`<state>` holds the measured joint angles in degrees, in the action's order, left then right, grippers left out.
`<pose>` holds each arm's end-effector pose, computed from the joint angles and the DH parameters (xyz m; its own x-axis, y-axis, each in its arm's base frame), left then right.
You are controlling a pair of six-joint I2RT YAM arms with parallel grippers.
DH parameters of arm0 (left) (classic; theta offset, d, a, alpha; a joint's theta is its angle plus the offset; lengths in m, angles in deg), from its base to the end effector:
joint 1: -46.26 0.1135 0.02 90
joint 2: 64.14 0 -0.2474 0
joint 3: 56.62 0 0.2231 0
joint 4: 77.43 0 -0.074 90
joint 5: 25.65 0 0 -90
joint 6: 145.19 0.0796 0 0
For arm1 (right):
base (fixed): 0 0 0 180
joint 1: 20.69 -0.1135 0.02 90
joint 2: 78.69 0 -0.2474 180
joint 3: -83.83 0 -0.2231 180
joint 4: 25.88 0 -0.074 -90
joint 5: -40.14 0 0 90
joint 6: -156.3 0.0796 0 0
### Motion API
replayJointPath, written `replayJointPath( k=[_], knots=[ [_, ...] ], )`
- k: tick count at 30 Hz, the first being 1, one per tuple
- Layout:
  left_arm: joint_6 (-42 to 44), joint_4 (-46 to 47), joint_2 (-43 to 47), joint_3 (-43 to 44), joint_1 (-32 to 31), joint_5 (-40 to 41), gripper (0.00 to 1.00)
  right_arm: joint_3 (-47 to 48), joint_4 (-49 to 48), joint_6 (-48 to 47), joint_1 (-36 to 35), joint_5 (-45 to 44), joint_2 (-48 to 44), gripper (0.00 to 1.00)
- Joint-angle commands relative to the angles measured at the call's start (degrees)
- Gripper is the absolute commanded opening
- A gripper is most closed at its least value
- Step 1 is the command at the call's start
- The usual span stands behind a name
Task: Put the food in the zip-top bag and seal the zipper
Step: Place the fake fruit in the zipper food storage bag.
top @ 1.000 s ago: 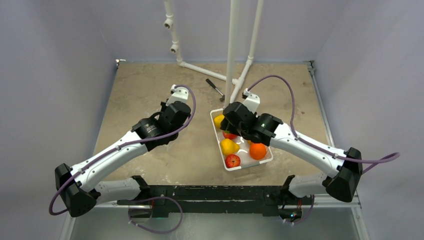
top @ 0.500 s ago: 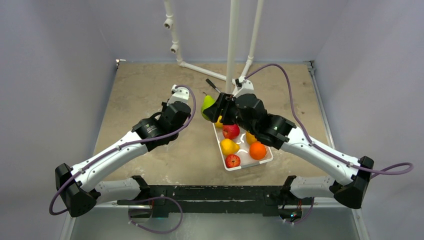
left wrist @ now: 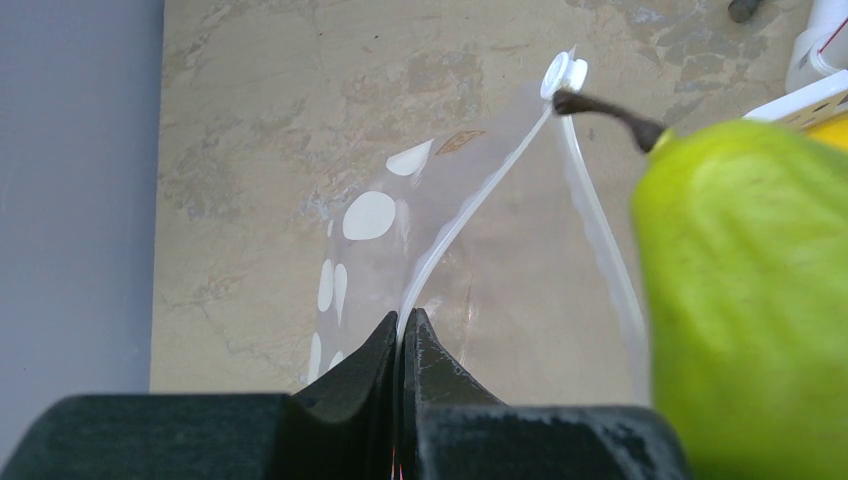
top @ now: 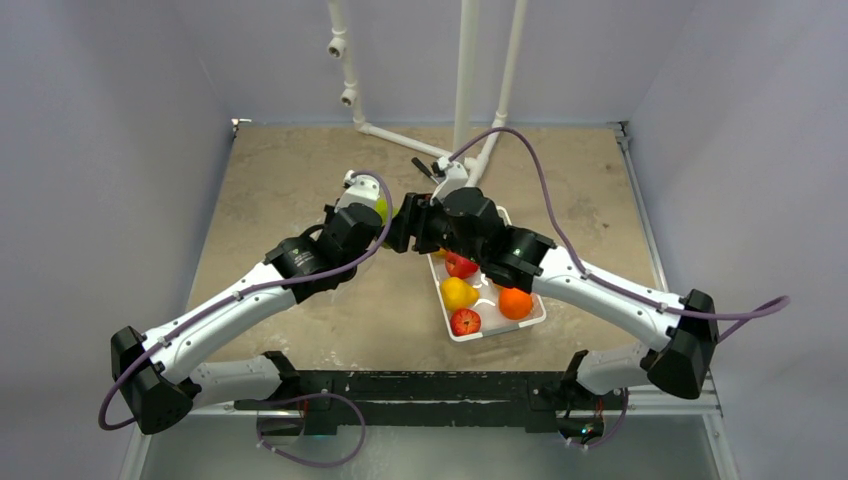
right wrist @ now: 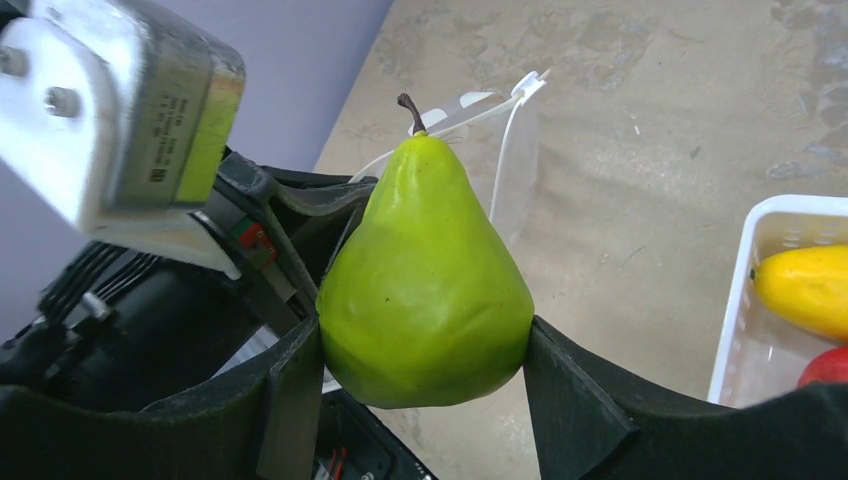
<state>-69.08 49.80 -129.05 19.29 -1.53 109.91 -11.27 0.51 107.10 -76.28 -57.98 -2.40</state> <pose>0.1972 -0.1328 0.2937 -0.4731 0.2714 -0.8382 0.0487 0.9580 0.2827 0.1943 0.2638 0.3406 -0.6146 0.2474 -0.7490 -0.4480 0.6721 0.5896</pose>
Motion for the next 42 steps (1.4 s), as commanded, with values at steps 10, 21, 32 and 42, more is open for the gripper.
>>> replayJointPath(
  k=[10, 21, 32, 42],
  knots=[
    [0.0, 2.2, 1.9, 0.0, -0.1, 0.1, 0.0, 0.9, -7.2, 0.2, -1.7, 3.5, 5.4, 0.18],
    [-0.2, 2.2, 2.1, -0.1, -0.1, 0.8, 0.0, -5.3, -8.2, 2.7, -3.1, 1.9, 4.7, 0.16],
    [-0.2, 2.3, 1.6, -0.1, 0.0, 0.5, 0.0, -7.6, -8.9, 4.1, -4.8, 1.3, 5.6, 0.16],
    [0.0, 2.1, 1.1, -0.1, 0.0, 0.2, 0.0, -5.1, -3.9, 6.0, -5.5, -8.0, 2.5, 0.16]
  ],
)
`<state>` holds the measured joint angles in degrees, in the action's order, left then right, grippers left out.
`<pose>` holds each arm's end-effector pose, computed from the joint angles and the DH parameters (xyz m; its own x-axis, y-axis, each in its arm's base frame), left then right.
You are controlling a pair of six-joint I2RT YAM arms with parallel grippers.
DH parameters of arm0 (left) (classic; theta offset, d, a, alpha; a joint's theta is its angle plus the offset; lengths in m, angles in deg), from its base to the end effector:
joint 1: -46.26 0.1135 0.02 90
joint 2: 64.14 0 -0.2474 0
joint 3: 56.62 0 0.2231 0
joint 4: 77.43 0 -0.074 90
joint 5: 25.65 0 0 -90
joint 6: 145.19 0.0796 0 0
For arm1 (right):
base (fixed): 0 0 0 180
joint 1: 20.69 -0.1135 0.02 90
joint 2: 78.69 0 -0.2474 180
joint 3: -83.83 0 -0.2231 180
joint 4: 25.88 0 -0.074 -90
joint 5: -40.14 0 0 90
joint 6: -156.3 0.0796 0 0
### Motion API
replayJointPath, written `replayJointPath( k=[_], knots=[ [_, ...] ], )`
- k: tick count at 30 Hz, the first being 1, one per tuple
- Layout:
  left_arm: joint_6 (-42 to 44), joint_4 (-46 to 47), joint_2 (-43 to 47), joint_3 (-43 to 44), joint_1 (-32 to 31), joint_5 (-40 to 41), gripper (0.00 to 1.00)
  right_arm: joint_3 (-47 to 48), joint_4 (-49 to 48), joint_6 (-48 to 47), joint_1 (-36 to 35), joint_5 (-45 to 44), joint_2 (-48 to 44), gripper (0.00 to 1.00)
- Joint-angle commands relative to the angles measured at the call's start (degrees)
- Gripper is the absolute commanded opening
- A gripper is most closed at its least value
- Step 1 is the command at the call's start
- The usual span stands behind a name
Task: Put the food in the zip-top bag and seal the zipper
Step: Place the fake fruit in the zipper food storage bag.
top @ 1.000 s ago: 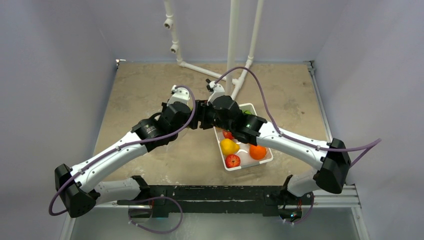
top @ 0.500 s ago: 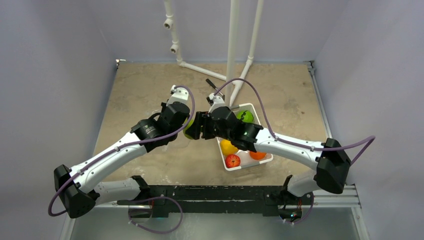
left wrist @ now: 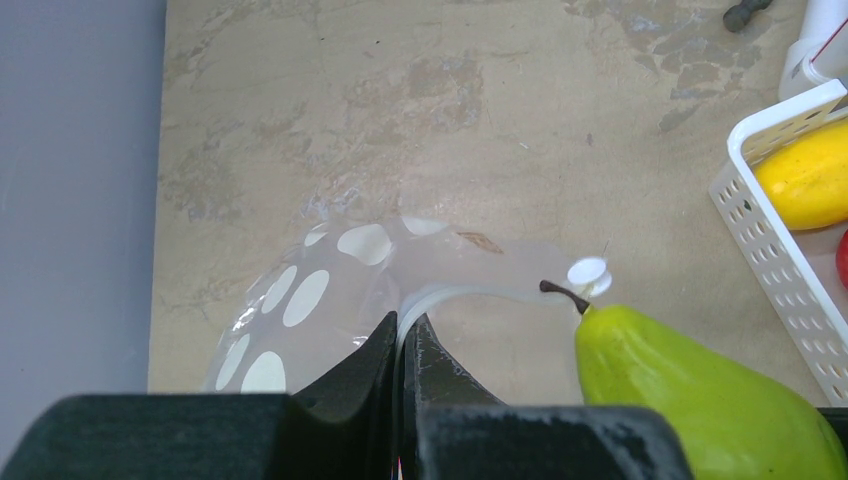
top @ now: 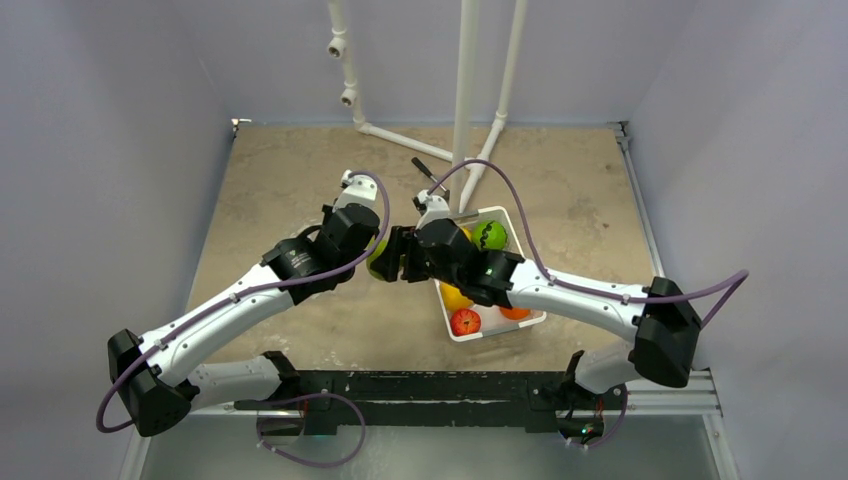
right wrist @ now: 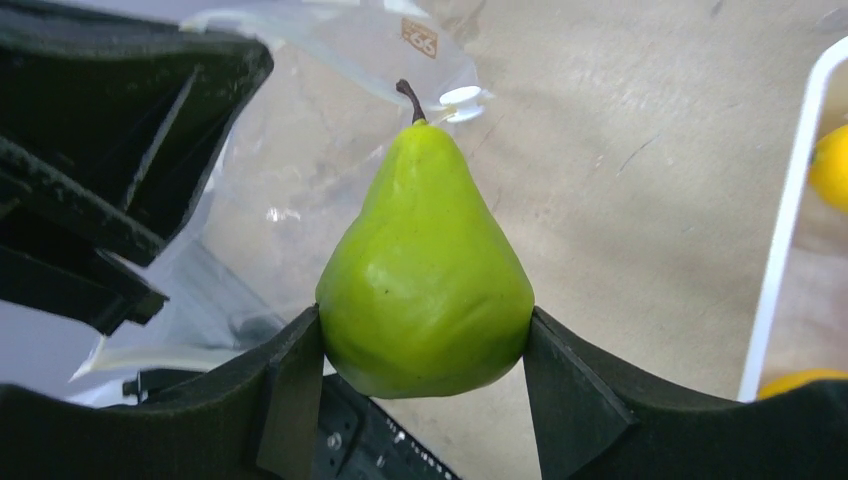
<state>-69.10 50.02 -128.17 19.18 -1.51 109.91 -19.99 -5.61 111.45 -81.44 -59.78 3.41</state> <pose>0.1955 -0.1309 0.2967 -0.4634 0.2601 -0.8471 0.0450 0.9616 0.2706 0.1804 0.2940 0.2683 -0.7079 0.1653 -0.6868 -0.4000 0.7076 0.5825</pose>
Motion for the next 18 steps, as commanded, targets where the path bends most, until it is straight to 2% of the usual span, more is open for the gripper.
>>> replayJointPath(
  k=[1, 9, 18],
  knots=[
    [0.0, 1.9, 0.1, 0.0, 0.0, 0.1, 0.0, 3.9, 3.1, 1.9, -0.4, -7.3, -3.9, 0.16],
    [0.1, 1.8, -0.4, 0.1, 0.0, 0.1, 0.0, 4.0, 5.9, 1.6, -0.7, -9.3, -10.0, 0.17],
    [-0.1, 1.7, -0.2, 0.1, -0.1, 0.3, 0.0, 1.9, 3.4, -1.5, -1.0, -3.8, -13.3, 0.17]
  ],
)
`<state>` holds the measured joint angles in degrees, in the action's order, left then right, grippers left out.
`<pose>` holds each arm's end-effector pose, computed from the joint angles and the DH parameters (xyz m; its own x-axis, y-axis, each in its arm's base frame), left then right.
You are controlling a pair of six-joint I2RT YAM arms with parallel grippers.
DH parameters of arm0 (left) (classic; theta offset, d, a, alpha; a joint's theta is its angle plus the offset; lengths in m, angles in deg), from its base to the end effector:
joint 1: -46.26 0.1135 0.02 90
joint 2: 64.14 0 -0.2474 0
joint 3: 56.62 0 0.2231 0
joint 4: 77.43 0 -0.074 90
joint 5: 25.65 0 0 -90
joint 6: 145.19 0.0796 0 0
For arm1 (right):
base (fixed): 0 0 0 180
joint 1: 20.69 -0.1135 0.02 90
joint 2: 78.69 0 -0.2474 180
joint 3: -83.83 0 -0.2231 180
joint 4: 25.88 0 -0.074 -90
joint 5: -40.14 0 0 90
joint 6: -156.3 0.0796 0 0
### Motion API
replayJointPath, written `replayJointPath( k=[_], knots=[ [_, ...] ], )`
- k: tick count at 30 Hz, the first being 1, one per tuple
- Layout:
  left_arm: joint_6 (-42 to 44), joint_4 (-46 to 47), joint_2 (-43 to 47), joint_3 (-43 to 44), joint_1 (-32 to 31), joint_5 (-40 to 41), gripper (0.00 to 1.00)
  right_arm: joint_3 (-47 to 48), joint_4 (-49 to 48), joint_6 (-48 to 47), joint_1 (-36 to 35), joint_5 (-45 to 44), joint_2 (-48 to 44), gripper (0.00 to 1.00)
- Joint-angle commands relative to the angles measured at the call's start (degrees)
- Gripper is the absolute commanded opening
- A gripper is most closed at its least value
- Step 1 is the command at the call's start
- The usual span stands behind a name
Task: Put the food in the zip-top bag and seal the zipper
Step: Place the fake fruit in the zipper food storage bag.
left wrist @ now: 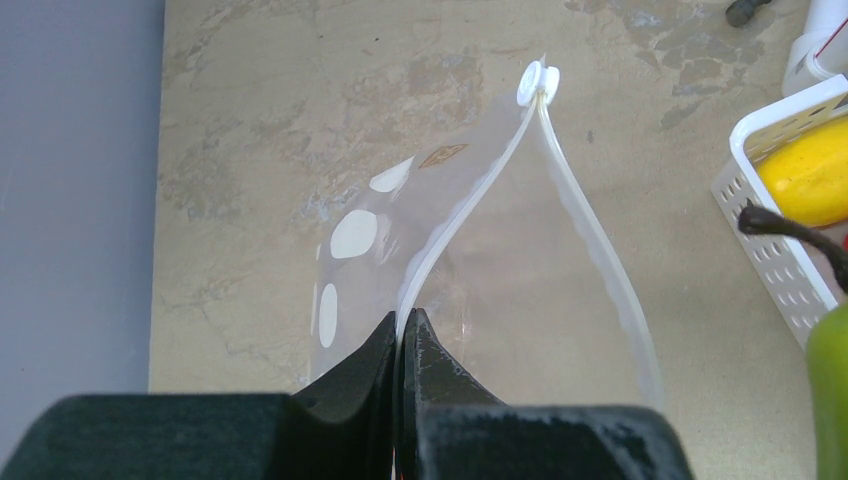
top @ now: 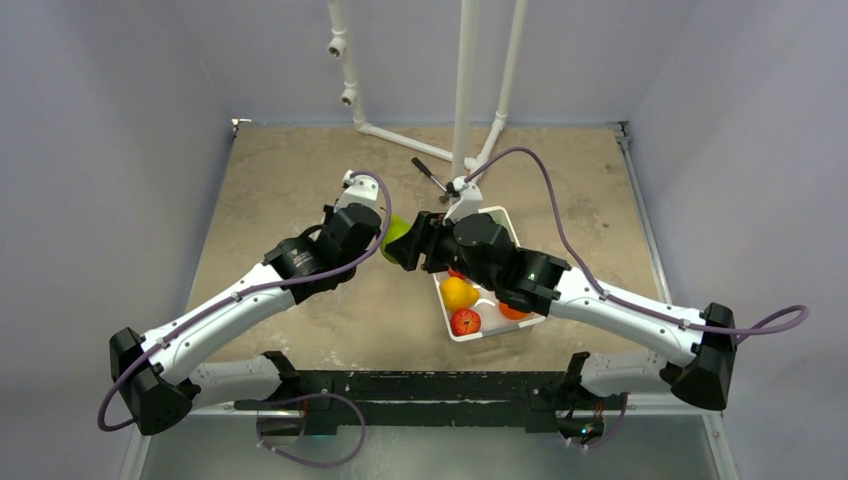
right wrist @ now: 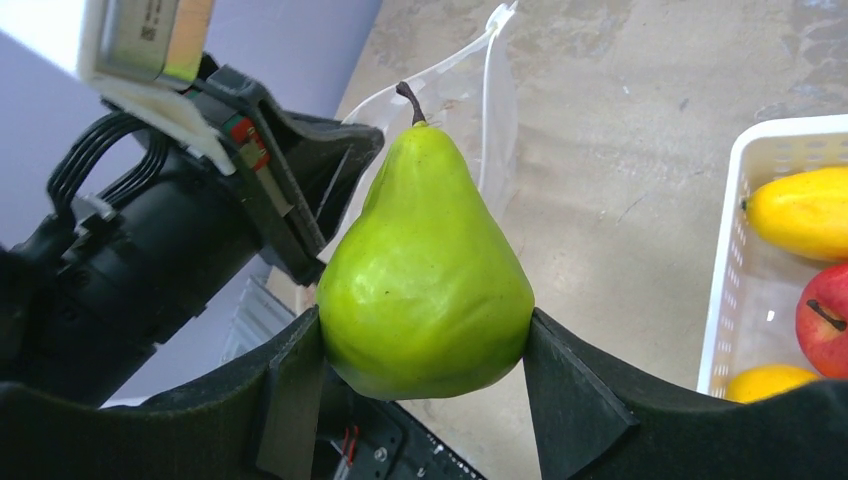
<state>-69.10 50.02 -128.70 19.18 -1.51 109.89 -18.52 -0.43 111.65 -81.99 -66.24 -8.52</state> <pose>0.1967 -0.1321 0.2947 -0.4687 0.2659 -0.8424 0.0470 0.9598 0.2768 0.1639 0.2526 0.3289 -0.6112 0.3050 -0.7304 -0.3955 0.6817 0.6156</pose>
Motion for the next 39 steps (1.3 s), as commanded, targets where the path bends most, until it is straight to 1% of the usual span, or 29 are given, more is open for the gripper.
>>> replayJointPath(
  k=[1, 5, 10, 21, 29, 35, 39],
  knots=[
    [-0.1, 1.8, 0.4, 0.1, -0.1, 0.3, 0.0, 0.5, -2.3, -1.7, -0.5, 3.2, -1.2, 0.16],
    [-0.1, 1.8, 0.3, 0.1, -0.1, 0.3, 0.0, 1.4, -3.3, -2.0, -0.8, 4.6, 0.8, 0.15],
    [-0.1, 1.6, 0.4, 0.1, 0.0, 0.5, 0.0, 3.0, -2.1, -2.3, -1.0, 5.1, 4.5, 0.15],
    [0.0, 1.9, 0.5, 0.1, -0.1, -0.3, 0.0, 5.9, -2.9, -2.4, -1.0, 6.7, 8.2, 0.15],
    [0.1, 2.0, 0.9, 0.1, 0.0, -0.8, 0.0, 10.3, -1.2, -2.1, -1.0, 4.9, 13.7, 0.15],
    [0.1, 2.1, 1.2, 0.1, 0.0, -0.8, 0.0, 10.3, -2.1, -1.4, -1.0, 6.1, 16.8, 0.15],
    [0.1, 2.1, 1.4, 0.1, 0.0, -0.9, 0.0, 10.1, -3.1, -1.6, -1.0, 5.3, 18.5, 0.16]
  ],
)
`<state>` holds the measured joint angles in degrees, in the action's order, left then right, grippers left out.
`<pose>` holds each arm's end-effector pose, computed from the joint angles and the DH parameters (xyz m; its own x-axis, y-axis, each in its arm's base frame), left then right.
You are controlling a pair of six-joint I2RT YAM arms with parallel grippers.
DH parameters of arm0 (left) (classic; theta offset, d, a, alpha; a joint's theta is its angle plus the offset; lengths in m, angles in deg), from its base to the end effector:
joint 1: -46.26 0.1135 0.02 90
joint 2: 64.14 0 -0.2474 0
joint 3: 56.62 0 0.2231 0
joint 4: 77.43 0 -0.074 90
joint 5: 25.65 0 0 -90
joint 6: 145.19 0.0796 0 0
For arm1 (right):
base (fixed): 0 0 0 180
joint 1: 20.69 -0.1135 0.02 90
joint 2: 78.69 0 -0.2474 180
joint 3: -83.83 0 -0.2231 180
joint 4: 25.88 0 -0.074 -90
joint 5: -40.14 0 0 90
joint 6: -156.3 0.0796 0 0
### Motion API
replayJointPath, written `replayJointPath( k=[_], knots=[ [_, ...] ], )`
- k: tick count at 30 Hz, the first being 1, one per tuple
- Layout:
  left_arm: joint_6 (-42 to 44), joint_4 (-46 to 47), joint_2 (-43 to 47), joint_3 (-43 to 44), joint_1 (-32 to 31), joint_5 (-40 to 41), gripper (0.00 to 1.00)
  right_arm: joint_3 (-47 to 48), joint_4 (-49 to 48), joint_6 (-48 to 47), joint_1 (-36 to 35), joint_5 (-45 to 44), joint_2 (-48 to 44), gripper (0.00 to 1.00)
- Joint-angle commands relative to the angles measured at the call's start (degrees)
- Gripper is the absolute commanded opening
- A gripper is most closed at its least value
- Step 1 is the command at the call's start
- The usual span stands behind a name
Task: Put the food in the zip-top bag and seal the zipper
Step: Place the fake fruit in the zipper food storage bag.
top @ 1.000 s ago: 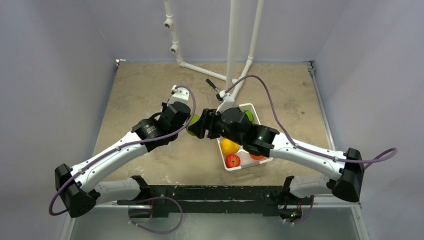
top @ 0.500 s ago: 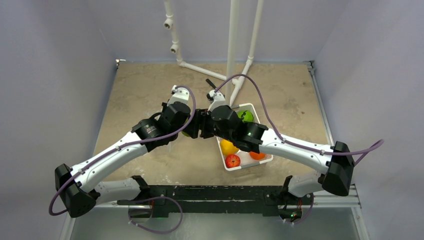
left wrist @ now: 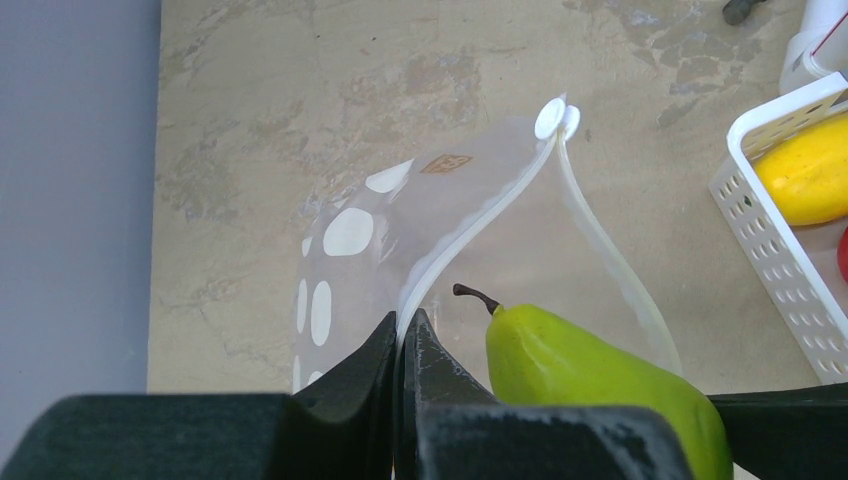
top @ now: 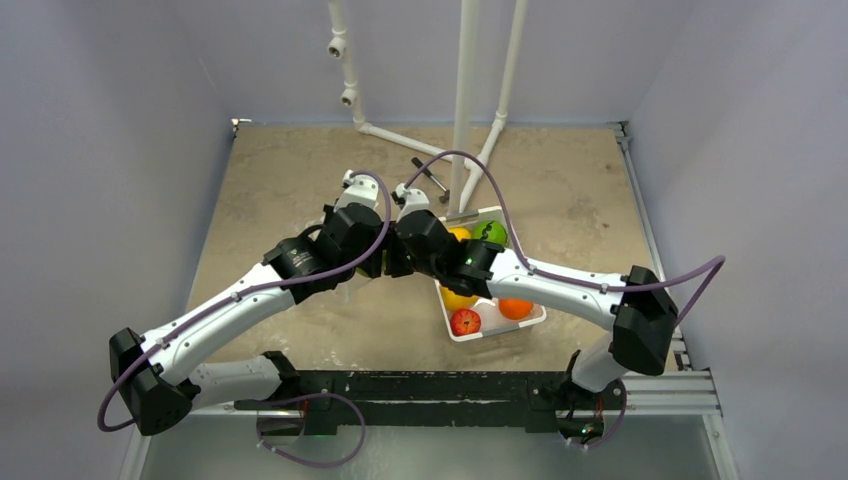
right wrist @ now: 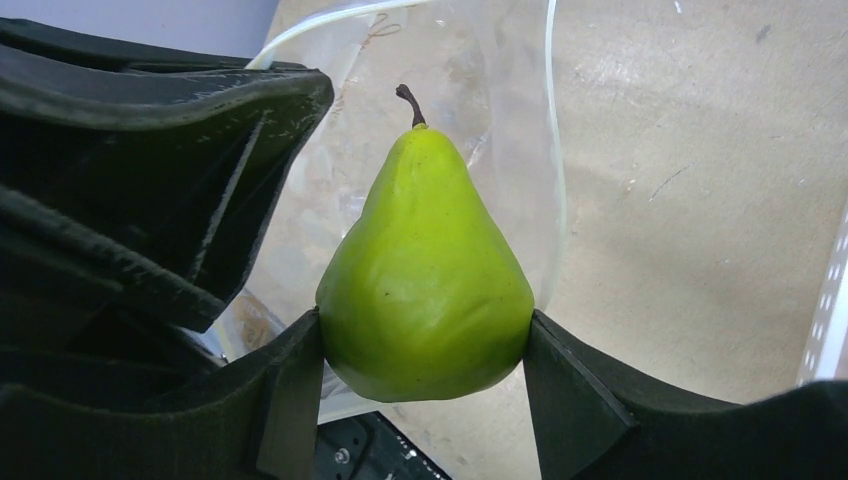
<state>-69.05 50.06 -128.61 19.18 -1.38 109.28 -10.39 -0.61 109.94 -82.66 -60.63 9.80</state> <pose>0.1967 -0.1323 0.2947 -0.4702 0.2640 -0.8421 0.0539 0.9610 0.2712 0.1874 0.3203 0.2789 -0.7045 0.1194 -0.6996 -0.4193 0.7253 0.5460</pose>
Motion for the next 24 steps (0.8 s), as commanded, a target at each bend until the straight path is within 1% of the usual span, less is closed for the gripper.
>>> replayJointPath(
  k=[1, 4, 5, 7, 9, 12, 14, 15, 16, 18, 24],
  knots=[
    [0.1, 2.1, 1.3, 0.1, -0.2, -0.3, 0.0, 2.2, -3.1, 0.1, -0.3, -0.4, 0.7, 0.17],
    [0.1, 2.1, 1.5, 0.1, -0.2, -0.3, 0.0, 2.3, -4.5, 0.0, -0.3, -0.3, 2.2, 0.22],
    [0.0, 2.1, 1.6, 0.1, -0.2, -0.3, 0.0, 2.6, -4.8, 0.0, -0.3, -0.2, 2.7, 0.3],
    [0.0, 2.2, 1.5, 0.0, -0.2, -0.3, 0.0, 3.1, -5.3, 0.1, -0.3, -0.4, 3.6, 0.39],
    [0.2, 2.2, 1.5, 0.0, -0.2, -0.2, 0.0, 3.3, -5.5, 0.2, -0.3, -0.7, 4.3, 0.56],
    [0.1, 2.2, 1.4, 0.0, -0.2, -0.2, 0.0, 3.5, -5.5, 0.4, -0.3, -1.5, 4.8, 0.77],
    [0.1, 2.2, 1.4, 0.0, -0.2, -0.2, 0.0, 3.4, -5.2, 0.4, -0.3, -1.8, 4.5, 0.88],
    [0.2, 2.2, 1.4, 0.0, -0.2, -0.2, 0.0, 3.3, -5.2, 0.4, -0.3, -2.0, 4.2, 0.92],
    [0.2, 2.2, 1.4, 0.0, -0.2, 0.0, 0.0, 3.2, -5.2, 0.4, -0.3, -2.2, 3.9, 0.96],
    [0.2, 2.2, 1.2, -0.1, -0.2, 0.0, 0.0, 2.8, -5.1, 0.4, -0.3, -2.7, 3.2, 0.98],
    [0.1, 2.2, 1.1, -0.1, -0.2, 0.4, 0.0, 1.4, -2.8, 1.2, -0.3, -5.8, -0.5, 0.99]
  ],
)
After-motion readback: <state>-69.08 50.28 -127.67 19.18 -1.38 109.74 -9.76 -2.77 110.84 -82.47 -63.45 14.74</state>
